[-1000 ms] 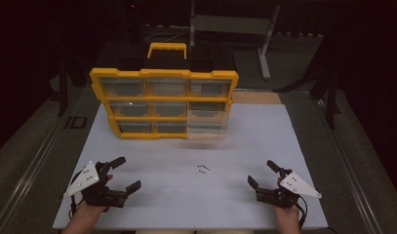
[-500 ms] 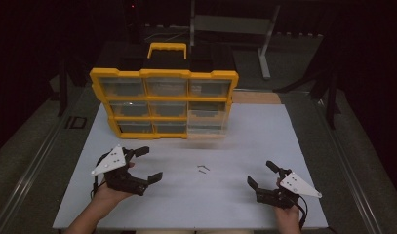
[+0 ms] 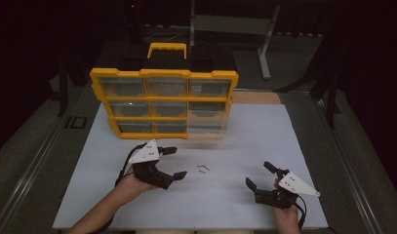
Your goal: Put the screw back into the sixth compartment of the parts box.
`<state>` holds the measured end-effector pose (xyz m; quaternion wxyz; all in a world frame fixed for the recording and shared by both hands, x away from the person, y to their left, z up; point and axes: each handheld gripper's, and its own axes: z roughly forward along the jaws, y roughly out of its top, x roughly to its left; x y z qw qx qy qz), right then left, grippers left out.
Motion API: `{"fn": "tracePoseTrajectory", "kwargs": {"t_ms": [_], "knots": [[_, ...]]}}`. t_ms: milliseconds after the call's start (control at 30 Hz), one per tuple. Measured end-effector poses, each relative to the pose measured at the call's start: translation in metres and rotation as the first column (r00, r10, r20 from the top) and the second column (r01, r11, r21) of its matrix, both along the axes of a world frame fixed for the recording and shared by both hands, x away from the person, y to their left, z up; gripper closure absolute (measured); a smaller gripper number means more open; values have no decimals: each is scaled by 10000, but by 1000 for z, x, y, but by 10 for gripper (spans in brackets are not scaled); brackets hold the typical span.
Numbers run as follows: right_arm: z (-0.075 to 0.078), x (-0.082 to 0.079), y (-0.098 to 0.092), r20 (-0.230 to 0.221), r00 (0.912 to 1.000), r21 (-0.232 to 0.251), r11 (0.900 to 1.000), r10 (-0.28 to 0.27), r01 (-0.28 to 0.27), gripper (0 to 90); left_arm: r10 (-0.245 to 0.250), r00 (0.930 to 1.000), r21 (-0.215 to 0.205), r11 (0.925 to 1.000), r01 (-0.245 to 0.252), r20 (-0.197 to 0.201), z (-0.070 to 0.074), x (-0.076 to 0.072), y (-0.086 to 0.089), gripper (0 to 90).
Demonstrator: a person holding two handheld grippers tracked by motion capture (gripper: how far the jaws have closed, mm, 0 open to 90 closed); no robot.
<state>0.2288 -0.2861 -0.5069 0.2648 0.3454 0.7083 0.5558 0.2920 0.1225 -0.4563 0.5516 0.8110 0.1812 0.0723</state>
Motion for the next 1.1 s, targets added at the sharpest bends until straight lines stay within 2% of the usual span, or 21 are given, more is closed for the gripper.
{"fn": "tracePoseTrajectory", "kwargs": {"t_ms": [100,233,367,533,700,767,800,867,900,933,1000,1100], "knots": [[-1,0,1,-31,10000,-37,10000,36,-36,106,-409,9992,461,9981,411,-44,-6,3,-13,150],[-2,1,1,-78,9999,-64,9999,83,-84,106,-671,9977,879,9938,676,-85,-14,7,-25,207],[-1,-1,1,-89,9998,-68,9999,149,-149,106,-893,9958,1530,9840,916,-220,-25,12,-38,258],[-2,-2,2,-120,9996,-117,9996,246,-247,106,-1028,9944,2084,9723,1057,-248,-38,19,-51,340],[-3,-2,3,-192,9994,-170,9994,303,-306,106,-1289,9916,2710,9542,1268,-101,-50,21,-63,433],[-3,-2,3,-195,9993,-185,9993,308,-312,106,-1307,9914,2965,9471,1225,81,-55,22,-67,489],[-3,-2,3,-195,9993,-201,9993,319,-323,106,-1368,9904,3146,9412,1232,212,-58,23,-69,502],[-3,-2,3,-202,9993,-286,9991,323,-329,106,-1416,9884,3753,9202,1110,549,-64,23,-74,509],[-3,-3,4,-217,9992,-296,9990,337,-343,106,-1450,9877,3884,9147,1117,576,-67,23,-76,514],[-3,-3,4,-232,9991,-304,9989,357,-364,106,-1440,9877,3932,9130,1088,610,-68,24,-76,528],[-3,-3,4,-227,9991,-346,9987,363,-371,106,-1411,9886,3820,9175,1105,528,-69,26,-79,562],[-4,-3,5,-254,9989,-356,9986,386,-395,106,-1503,9878,3761,9183,1239,416,-69,30,-81,592]]}}
